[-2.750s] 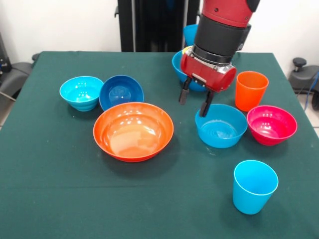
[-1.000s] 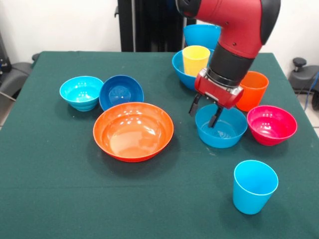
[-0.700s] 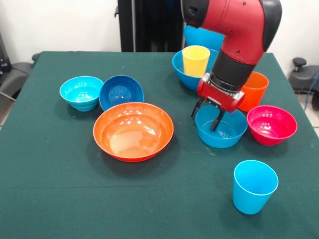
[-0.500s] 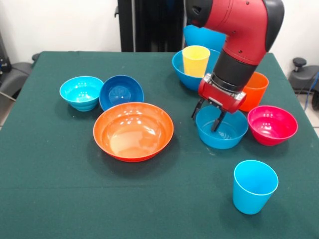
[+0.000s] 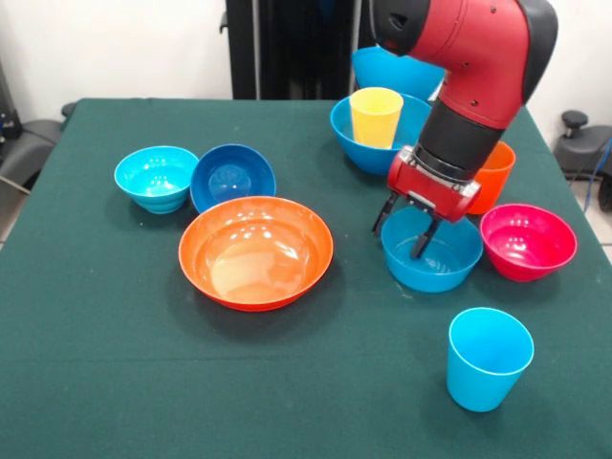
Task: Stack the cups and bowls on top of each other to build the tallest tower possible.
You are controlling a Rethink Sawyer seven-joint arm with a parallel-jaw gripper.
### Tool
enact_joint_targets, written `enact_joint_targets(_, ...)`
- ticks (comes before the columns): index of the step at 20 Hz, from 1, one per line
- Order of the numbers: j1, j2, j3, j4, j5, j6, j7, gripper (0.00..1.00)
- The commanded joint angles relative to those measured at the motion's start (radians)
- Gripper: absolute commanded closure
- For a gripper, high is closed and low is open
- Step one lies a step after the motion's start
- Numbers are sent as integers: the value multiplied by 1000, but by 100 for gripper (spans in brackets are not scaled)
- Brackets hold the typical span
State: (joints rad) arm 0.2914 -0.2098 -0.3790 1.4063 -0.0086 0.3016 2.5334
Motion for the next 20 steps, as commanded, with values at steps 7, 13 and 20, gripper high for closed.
enact_joint_targets(7,100,142,52,-197,94,42,125,0)
enact_joint_targets(13,134,176,27,-257,134,80,130,0)
enact_joint_targets(20,181,236,-17,-358,199,151,159,0)
